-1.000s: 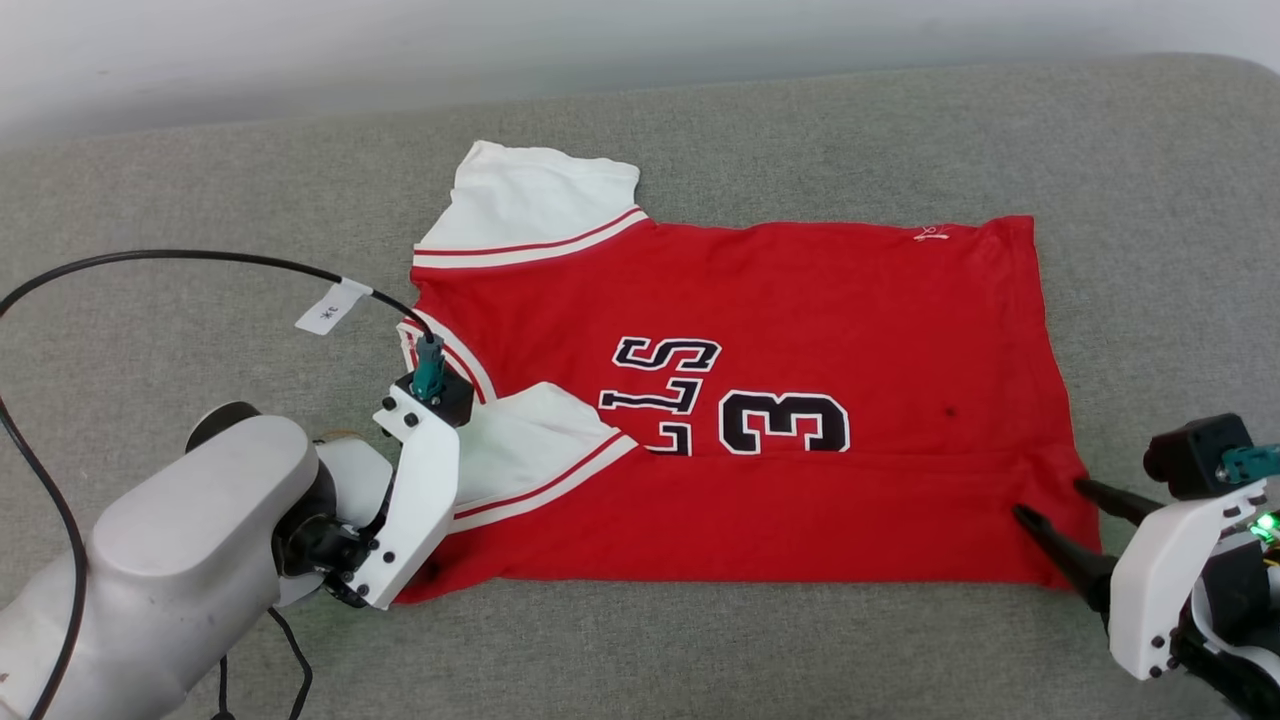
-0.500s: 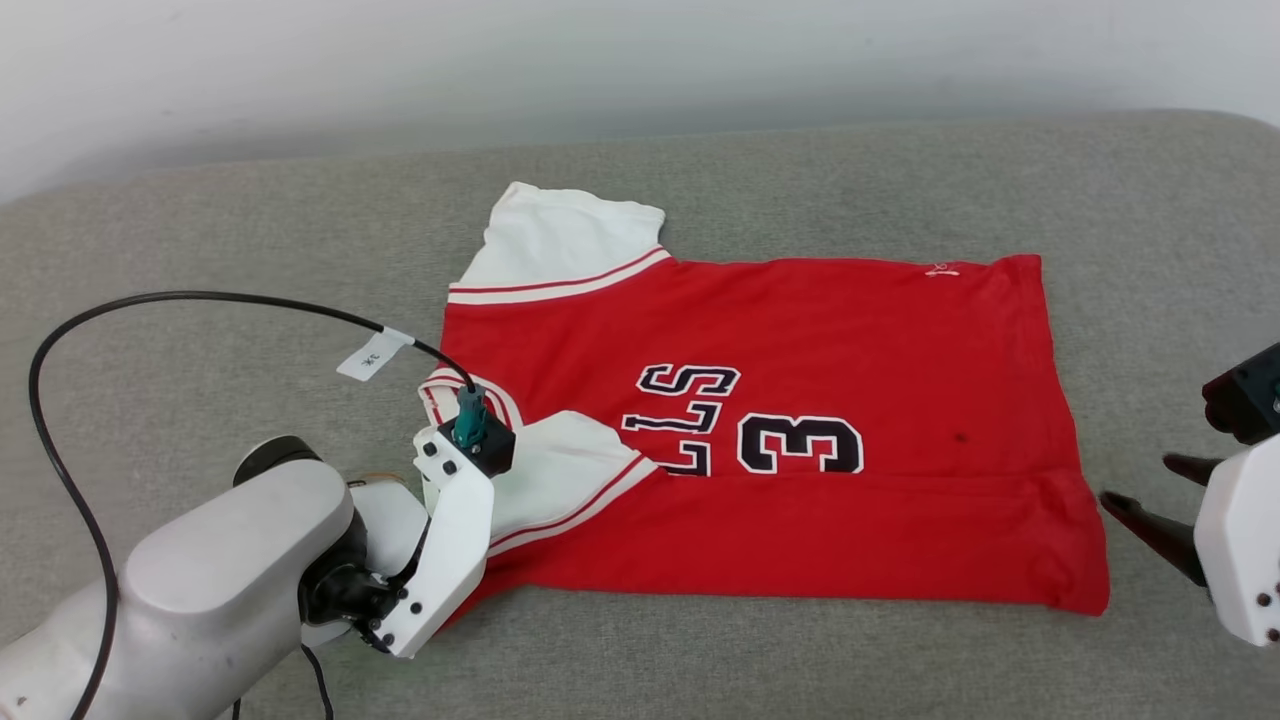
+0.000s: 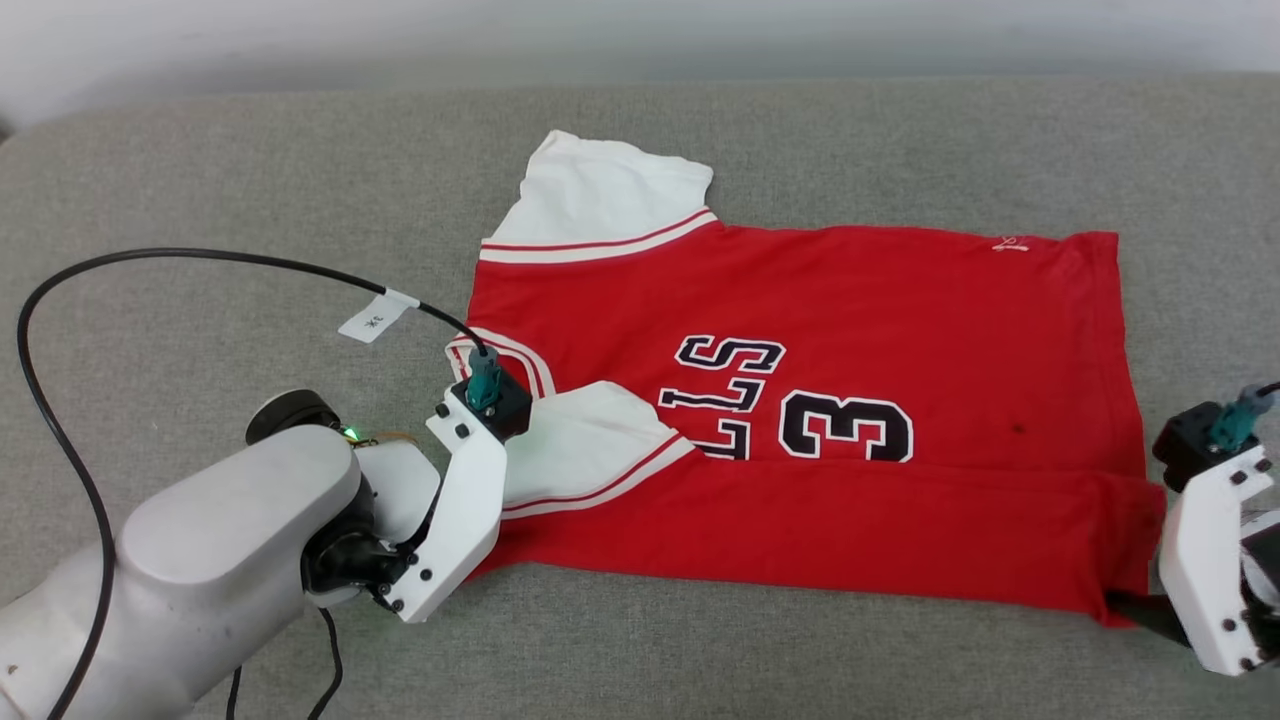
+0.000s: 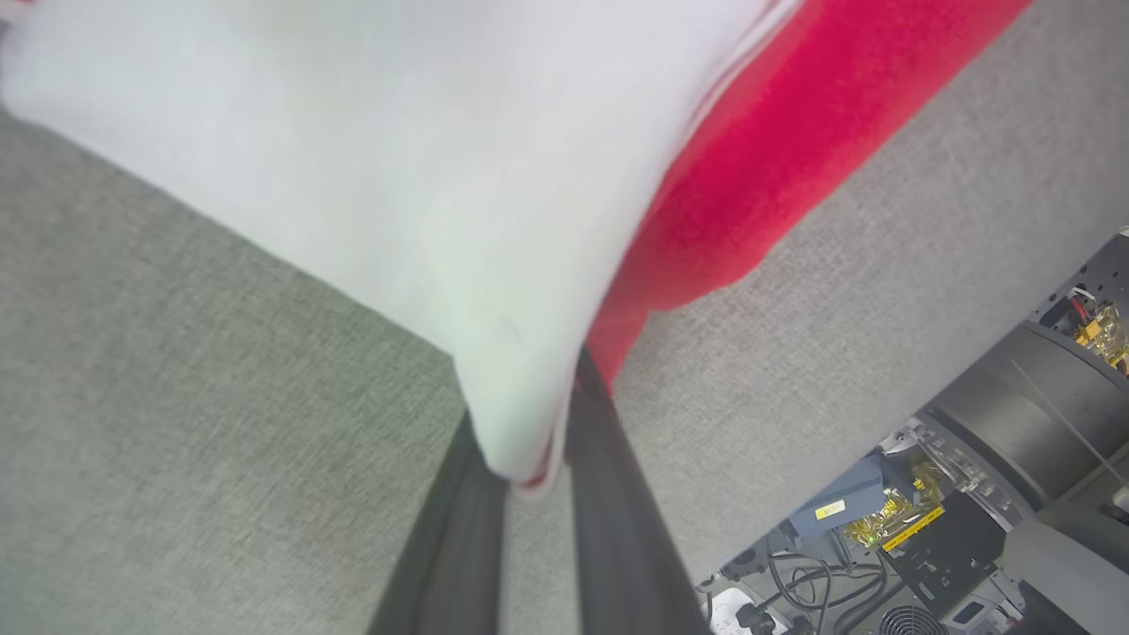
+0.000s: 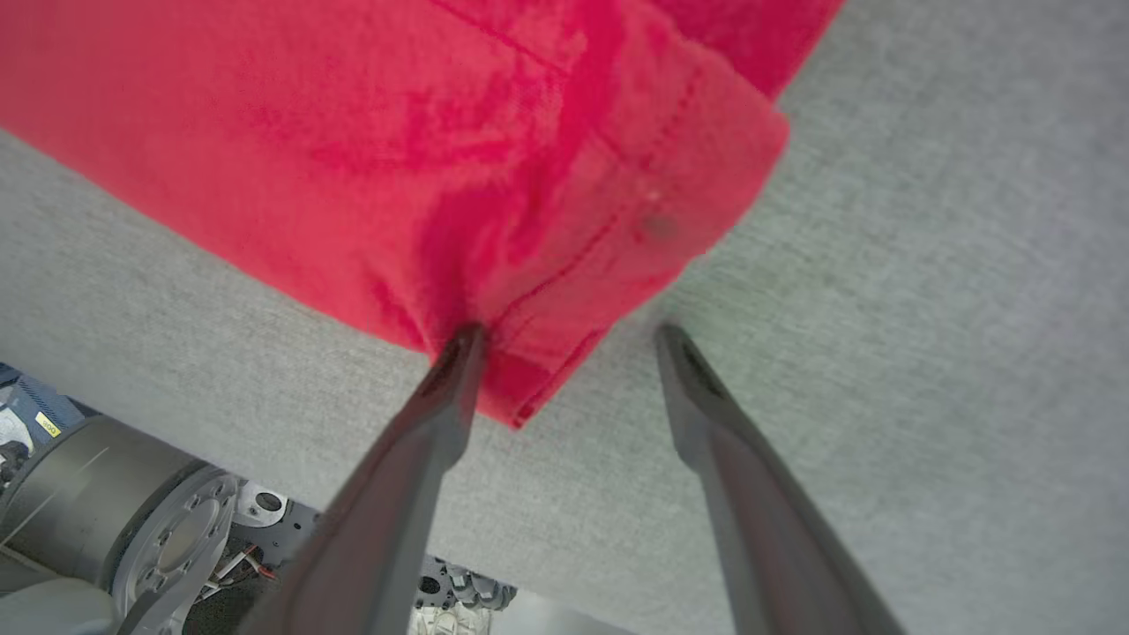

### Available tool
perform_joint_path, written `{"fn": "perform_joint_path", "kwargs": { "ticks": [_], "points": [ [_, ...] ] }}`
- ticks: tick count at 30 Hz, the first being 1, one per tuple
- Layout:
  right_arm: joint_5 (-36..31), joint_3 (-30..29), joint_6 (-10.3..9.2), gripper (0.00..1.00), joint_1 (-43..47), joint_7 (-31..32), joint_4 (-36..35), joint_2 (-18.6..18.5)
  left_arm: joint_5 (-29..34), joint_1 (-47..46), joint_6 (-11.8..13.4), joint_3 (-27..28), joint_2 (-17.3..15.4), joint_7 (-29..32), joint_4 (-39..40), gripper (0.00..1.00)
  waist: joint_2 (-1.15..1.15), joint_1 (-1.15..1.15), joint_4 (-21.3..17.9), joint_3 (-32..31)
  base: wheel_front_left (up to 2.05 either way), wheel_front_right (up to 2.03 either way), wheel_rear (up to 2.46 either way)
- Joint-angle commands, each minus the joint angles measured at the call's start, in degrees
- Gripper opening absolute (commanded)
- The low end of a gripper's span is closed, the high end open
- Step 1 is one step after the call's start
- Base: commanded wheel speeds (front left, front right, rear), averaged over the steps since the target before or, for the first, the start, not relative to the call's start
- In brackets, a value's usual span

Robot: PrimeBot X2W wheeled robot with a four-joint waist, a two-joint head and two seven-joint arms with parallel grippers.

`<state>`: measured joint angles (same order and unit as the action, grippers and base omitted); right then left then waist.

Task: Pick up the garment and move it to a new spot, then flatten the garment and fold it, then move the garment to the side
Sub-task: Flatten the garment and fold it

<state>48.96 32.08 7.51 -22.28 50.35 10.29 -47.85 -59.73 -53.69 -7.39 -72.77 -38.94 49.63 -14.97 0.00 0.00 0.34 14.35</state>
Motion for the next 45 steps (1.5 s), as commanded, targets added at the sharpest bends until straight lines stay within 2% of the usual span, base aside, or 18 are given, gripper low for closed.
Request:
{"fn": "perform_joint_path", "kwargs": {
  "ticks": [1,7,8,9,10,20,33,39,45],
  "points": [
    [0.33,1.03,-0.04,1.0,0.48,-0.37,1.78,1.68,0.24,-1.08,0.03,-0.15,-0.15,-0.43,0.03,0.0,0.0,0.0,0.22,0.92,0.0,0.0,0.0],
    [2.05,5.4,-0.04,1.0,2.25,-0.49,5.77,4.96,0.14,-1.72,0.04,-0.45,0.09,-1.4,-0.33,0.0,0.0,0.0,0.39,1.93,0.0,0.0,0.0],
    [1.93,5.99,-0.04,0.09,2.07,-1.02,5.44,4.78,0.19,-1.59,0.04,-0.49,0.06,-1.55,-0.43,0.0,0.0,0.0,0.33,1.96,0.0,0.0,0.0],
    [1.93,5.99,-0.04,0.09,2.07,-1.02,5.44,4.78,0.19,-1.59,0.04,-0.49,0.06,-1.55,-0.43,0.0,0.0,0.0,0.33,1.96,0.0,0.0,0.0],
    [1.79,6.5,-0.03,0.0,1.62,-1.57,4.97,4.4,0.24,-1.36,0.04,-0.51,0.01,-1.7,-0.5,0.0,0.0,0.0,0.26,1.9,0.0,0.0,0.0],
    [3.99,6.03,-0.06,0.0,-1.68,-9.88,1.4,-1.46,-1.61,2.34,0.04,-0.6,-0.8,-4.85,-1.86,0.0,0.0,0.0,-0.47,-3.51,0.0,0.0,0.0],
    [8.63,4.88,-0.06,0.0,6.27,-11.9,-6.77,-9.24,-4.12,8.86,0.04,-0.61,-7.04,-4.51,4.23,0.0,0.0,0.0,-0.08,-8.78,0.0,0.0,0.0],
    [8.32,4.7,-0.06,0.0,10.4,-10.78,-5.91,-9.35,-4.0,12.22,0.04,-0.62,-6.63,-3.69,5.37,0.0,0.0,0.0,0.06,-8.06,0.0,0.0,0.0],
    [7.02,4.17,-0.07,0.0,12.01,-10.89,-1.61,-6.71,-3.91,14.09,0.04,-0.65,-5.88,-3.95,4.32,0.0,0.0,0.0,0.11,-6.53,0.0,0.0,0.0]
  ]
}}
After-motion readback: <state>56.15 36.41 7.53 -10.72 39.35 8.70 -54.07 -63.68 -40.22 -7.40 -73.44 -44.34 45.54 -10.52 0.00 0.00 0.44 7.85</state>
